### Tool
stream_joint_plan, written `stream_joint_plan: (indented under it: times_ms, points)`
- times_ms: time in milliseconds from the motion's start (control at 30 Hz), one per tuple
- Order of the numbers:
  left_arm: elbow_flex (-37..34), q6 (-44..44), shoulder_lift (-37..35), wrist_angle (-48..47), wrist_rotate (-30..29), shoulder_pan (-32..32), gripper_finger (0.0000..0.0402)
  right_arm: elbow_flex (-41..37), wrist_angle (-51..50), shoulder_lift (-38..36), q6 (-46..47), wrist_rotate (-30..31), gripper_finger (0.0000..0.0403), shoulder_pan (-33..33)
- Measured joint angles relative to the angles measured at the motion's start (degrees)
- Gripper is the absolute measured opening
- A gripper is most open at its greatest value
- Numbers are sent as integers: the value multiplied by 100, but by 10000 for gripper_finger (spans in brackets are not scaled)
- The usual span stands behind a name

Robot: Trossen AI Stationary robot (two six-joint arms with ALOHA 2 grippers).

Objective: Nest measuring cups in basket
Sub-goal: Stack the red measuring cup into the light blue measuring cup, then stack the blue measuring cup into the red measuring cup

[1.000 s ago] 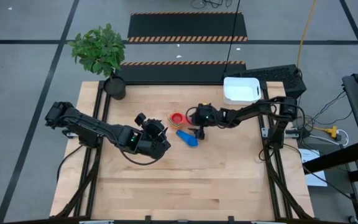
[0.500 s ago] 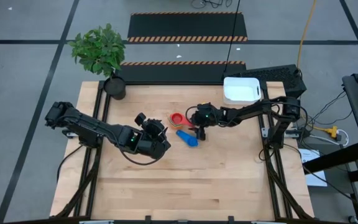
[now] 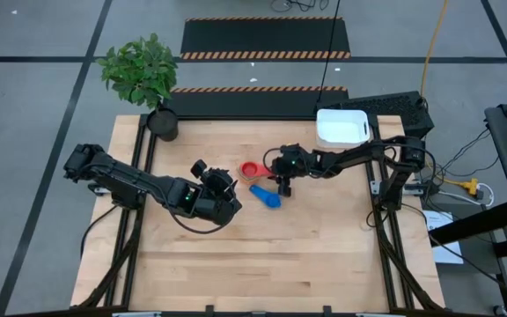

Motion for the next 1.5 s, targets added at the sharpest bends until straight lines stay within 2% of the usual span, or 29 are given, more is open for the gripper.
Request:
stream_joint_plan:
  times_ms: [267,667,833,1133,1267,1500]
  points:
    - [0,-2,0,0,4,0,191,0,9,0,2,721,173,4]
    - [0,-3,0,0,8,0,191,-2,11,0,-37,1071,212,2]
    - [0,-2,0,0,9,0,191,-3,15,0,-39,1480,233,4]
    - [0,-4,0,0,9,0,191,-4,55,0,-39,1534,268,0]
    - [0,-4,0,0,9,0,191,-4,49,0,-39,1786,272,2]
    - [0,-3,0,0,9,0,191,-4,-72,0,-56,1786,272,-6]
